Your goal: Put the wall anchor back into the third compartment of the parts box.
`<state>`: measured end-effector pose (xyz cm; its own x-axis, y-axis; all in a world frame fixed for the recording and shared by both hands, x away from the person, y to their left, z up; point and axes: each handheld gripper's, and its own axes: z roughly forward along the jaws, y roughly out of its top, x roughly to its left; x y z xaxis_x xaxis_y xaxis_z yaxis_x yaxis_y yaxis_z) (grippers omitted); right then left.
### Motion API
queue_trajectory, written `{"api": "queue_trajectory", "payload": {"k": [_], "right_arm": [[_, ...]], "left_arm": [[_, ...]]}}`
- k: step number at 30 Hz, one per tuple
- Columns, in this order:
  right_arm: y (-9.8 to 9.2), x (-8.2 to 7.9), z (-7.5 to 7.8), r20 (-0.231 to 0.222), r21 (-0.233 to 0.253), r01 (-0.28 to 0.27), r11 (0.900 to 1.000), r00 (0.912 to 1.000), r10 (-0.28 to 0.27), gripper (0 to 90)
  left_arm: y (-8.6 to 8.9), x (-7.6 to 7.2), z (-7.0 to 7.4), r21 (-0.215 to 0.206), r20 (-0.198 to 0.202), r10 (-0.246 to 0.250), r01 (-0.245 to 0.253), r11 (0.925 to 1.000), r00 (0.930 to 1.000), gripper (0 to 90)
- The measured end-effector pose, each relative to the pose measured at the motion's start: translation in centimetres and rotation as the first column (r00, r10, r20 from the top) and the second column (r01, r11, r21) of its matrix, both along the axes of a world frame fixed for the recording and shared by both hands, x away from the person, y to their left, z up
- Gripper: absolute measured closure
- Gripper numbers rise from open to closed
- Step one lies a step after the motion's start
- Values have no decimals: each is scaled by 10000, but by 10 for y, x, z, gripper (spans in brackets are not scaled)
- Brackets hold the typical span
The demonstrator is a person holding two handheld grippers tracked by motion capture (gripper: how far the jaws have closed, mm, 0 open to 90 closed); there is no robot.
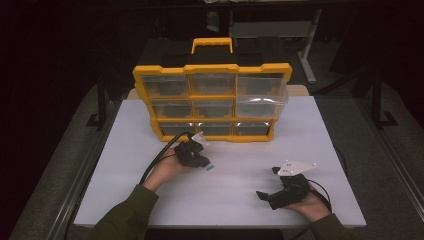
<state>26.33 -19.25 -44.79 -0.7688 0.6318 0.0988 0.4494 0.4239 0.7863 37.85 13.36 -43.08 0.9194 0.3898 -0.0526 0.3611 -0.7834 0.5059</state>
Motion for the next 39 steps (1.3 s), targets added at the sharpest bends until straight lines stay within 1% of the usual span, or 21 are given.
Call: {"api": "queue_trajectory", "payload": {"k": [2, 7, 9, 10, 11, 13, 14, 16, 18, 19, 22, 26, 27, 28, 30, 31, 32, 34, 37, 38, 39], "right_arm": [[0, 0, 0, -22, -2, 23, 10000, 10000, -23, 0], [1, 0, 0, -67, 13, 19, 10000, 10000, -19, 0], [1, 0, 0, -55, 15, 9, 10000, 10000, -9, 0], [1, -1, 0, -60, 39, 13, 10000, 10000, -13, 0], [1, -1, 1, -70, 31, 1, 10000, 10000, -1, 0], [0, -1, 1, -39, 33, -4, 10000, 10000, 4, 0], [0, -1, 1, -54, 52, 20, 10000, 10000, -20, 0], [0, 0, 1, -26, 76, 13, 10000, 10000, -13, 0], [0, -1, 1, -67, 75, 11, 10000, 10000, -10, 0], [0, -1, 1, -68, 65, -3, 10000, 10000, 3, 0], [0, -1, 1, 27, 72, -83, 9999, 10000, 83, 0], [0, 0, 1, -30, 84, -17, 10000, 10000, 18, 0], [0, -1, 1, -50, 91, 1, 10000, 10000, -1, 0], [0, 0, 1, -18, 87, -15, 10000, 10000, 15, 0], [0, 0, 2, 8, 121, -58, 9999, 10000, 58, 0], [0, -1, 2, -16, 158, -63, 9999, 10000, 64, 0], [0, -1, 2, -16, 158, -63, 9999, 10000, 64, 0], [-2, -1, 3, 103, 136, -16, 9999, 9999, 15, 0], [-2, -1, 4, -2, 238, 44, 9997, 10000, -44, 0], [-1, -1, 4, -12, 274, 64, 9996, 10000, -64, 0], [-1, -1, 4, 36, 268, 53, 9996, 10000, -54, 0]], "left_arm": [[1, 0, 0, -87, -70, 70, -71, 9999, 10000, 855], [1, 2, 0, -80, -129, 47, -48, 10000, 9999, 856], [2, 3, 1, -96, -250, 14, -16, 10000, 9997, 856], [2, 4, 0, -190, -325, 63, -69, 9998, 9995, 856], [1, 3, -1, -488, -457, 246, -268, 9984, 9987, 856], [2, 4, 1, -818, -694, 242, -298, 9962, 9973, 855], [2, 4, 2, -878, -673, 250, -309, 9957, 9974, 856], [3, 5, 5, -835, -733, 151, -212, 9963, 9972, 855], [3, 5, 8, -938, -772, 162, -234, 9953, 9969, 855], [4, 5, 10, -892, -763, 138, -206, 9958, 9970, 855], [5, 5, 15, -967, -808, 84, -162, 9952, 9967, 855], [5, 4, 22, -1342, -949, 189, -316, 9905, 9953, 855], [5, 4, 24, -1377, -934, 211, -339, 9899, 9954, 855], [6, 5, 27, -1318, -921, 88, -209, 9911, 9957, 855], [6, 4, 31, -1387, -971, 240, -374, 9896, 9950, 855], [5, 4, 33, -1566, -1045, 275, -438, 9867, 9941, 855], [5, 4, 33, -1566, -1045, 275, -438, 9867, 9941, 855], [5, 4, 40, -1523, -1053, 67, -228, 9881, 9944, 855], [4, 5, 47, -1506, -971, 6, -153, 9885, 9953, 855], [5, 6, 50, -1540, -951, 35, -182, 9879, 9955, 855], [4, 5, 52, -1762, -965, 188, -357, 9837, 9952, 854]]}}
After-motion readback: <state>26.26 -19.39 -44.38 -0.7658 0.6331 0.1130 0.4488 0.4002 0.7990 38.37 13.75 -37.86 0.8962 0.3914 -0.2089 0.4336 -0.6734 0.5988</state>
